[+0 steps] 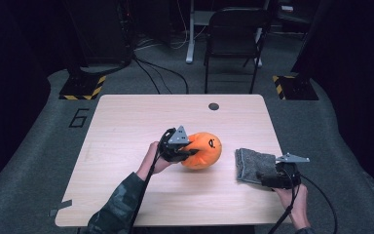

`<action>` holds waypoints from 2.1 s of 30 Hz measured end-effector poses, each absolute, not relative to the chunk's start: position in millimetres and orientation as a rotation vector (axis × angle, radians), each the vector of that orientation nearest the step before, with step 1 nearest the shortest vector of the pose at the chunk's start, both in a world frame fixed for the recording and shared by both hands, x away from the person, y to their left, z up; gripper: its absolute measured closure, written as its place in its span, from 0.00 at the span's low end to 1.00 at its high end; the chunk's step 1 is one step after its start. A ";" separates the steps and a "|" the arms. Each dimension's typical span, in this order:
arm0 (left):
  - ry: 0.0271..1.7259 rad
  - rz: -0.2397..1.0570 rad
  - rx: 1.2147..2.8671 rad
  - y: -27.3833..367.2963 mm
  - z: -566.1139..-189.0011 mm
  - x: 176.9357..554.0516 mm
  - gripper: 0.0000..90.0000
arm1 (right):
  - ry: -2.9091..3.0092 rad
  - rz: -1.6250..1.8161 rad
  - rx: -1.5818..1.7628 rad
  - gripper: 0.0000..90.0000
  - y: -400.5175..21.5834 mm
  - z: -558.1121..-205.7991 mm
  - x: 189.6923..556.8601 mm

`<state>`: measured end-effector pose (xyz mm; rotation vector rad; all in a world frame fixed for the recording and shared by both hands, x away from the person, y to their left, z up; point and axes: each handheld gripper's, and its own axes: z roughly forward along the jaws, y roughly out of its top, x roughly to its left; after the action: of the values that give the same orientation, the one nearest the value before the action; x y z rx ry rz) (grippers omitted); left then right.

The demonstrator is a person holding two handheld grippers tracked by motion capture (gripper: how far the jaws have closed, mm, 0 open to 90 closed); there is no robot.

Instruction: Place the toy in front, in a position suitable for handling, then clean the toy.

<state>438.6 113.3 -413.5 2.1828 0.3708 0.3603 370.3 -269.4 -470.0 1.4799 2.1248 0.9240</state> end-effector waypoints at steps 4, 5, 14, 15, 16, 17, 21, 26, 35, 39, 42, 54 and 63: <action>0.313 0.339 2.232 103.5 -416.4 437.5 0.77 | 2.124 0.923 1.480 0.12 -268.8 -470.3 370.0; 0.304 0.334 2.241 101.4 -417.8 437.4 0.77 | 2.125 0.920 1.480 0.12 -268.7 -470.4 370.0; 0.249 0.250 2.321 85.9 -450.6 444.2 0.71 | 2.140 0.914 1.467 0.12 -267.5 -471.7 370.5; 0.259 0.238 2.303 86.8 -451.5 445.8 0.71 | 2.141 0.913 1.473 0.12 -267.0 -471.9 370.1; 0.257 0.236 2.307 88.0 -450.9 446.3 0.65 | 2.148 0.911 1.462 0.12 -267.1 -472.2 370.3; 0.245 0.243 2.313 88.9 -450.3 446.1 0.65 | 2.148 0.911 1.462 0.12 -267.1 -472.2 370.3; 0.274 0.236 2.294 92.0 -447.5 445.3 0.37 | 2.151 0.916 1.464 0.12 -266.3 -471.5 370.4; 0.358 0.236 2.225 104.6 -438.3 441.9 0.16 | 2.145 0.927 1.460 0.12 -266.9 -469.8 371.4; 0.459 0.257 2.164 125.5 -437.2 428.0 0.15 | 2.158 0.920 1.450 0.12 -264.0 -470.2 379.2; 0.504 0.255 2.167 129.0 -445.2 425.9 0.15 | 2.154 0.918 1.452 0.12 -263.5 -469.9 381.7; 0.539 0.251 2.175 129.5 -450.4 424.0 0.15 | 2.159 0.913 1.451 0.12 -264.2 -471.2 383.7; 0.576 0.318 2.157 131.5 -462.0 402.6 0.17 | 2.175 0.905 1.445 0.11 -257.8 -472.4 392.1; 0.598 0.362 2.157 129.7 -480.0 393.0 0.18 | 2.174 0.889 1.495 0.08 -251.4 -481.6 408.7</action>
<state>393.0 129.7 -480.0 2.1569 0.5980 0.3617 408.7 -251.4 -481.6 1.4948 2.1738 0.8892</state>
